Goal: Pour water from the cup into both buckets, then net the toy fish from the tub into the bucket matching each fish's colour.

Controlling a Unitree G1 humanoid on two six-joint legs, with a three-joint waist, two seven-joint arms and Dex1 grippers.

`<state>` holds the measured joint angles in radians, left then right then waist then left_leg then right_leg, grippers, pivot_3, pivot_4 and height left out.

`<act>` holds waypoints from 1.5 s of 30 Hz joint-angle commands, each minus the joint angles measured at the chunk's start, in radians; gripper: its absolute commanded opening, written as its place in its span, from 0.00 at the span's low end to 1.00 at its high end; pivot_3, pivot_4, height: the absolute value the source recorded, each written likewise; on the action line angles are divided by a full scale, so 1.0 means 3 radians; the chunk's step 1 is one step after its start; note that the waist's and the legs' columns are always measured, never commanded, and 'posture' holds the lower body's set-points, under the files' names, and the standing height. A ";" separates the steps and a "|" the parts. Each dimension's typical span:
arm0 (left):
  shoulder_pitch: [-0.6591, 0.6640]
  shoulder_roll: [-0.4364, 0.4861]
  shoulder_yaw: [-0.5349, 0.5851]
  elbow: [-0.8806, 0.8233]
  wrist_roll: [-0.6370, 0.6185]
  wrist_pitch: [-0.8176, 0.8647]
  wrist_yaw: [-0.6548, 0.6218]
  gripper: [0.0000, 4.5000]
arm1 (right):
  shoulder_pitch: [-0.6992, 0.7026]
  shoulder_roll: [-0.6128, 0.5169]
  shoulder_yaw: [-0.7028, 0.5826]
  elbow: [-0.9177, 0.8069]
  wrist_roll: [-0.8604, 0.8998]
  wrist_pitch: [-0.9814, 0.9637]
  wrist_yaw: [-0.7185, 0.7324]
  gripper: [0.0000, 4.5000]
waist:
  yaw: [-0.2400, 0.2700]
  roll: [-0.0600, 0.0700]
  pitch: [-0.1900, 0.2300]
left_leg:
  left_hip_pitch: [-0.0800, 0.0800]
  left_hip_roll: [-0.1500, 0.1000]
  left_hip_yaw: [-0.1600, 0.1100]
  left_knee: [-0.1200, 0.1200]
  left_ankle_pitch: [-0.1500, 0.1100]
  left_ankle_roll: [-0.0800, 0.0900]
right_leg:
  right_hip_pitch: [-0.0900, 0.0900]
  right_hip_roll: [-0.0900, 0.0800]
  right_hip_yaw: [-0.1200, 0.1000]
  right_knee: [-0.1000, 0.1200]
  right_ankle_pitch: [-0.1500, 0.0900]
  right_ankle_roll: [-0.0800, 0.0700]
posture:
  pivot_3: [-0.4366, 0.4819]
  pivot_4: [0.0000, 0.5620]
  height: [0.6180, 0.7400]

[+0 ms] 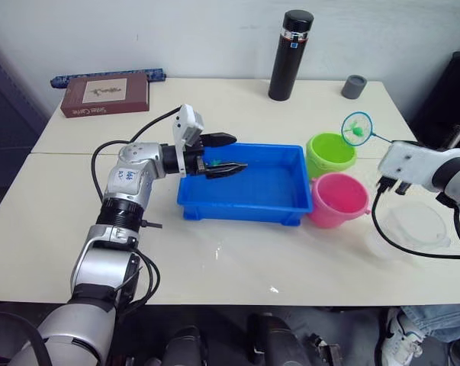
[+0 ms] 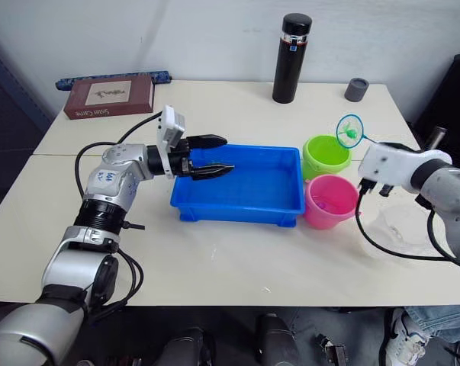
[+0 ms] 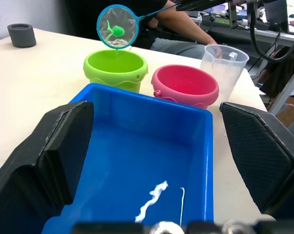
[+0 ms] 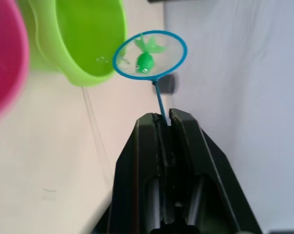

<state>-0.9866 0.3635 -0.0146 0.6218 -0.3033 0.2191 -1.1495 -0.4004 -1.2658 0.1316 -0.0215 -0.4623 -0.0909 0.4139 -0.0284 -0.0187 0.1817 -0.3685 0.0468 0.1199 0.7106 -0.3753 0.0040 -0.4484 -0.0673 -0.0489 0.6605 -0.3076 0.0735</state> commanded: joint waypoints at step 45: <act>0.1219 0.1322 0.0359 -0.1595 -0.0013 0.0679 0.0148 0.99 | -0.1162 0.2761 -0.0381 0.0333 0.2911 0.3376 0.0725 0.00 | -0.0002 0.0015 -0.0005 | -0.0008 -0.0013 -0.0008 0.0015 -0.0011 0.0020 | 0.0007 -0.0028 -0.0018 0.0000 0.0005 0.0006 | 0.48 0.27 1.00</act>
<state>-0.6213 0.7489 0.0650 0.1861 -0.2859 0.4203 -1.1130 -0.7245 -0.4339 0.0429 0.0900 0.4163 0.9712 0.6388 -0.0289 -0.0143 0.1803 -0.3709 0.0429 0.1174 0.7151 -0.3786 0.0099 -0.4465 -0.0759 -0.0544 0.6605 -0.3061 0.0753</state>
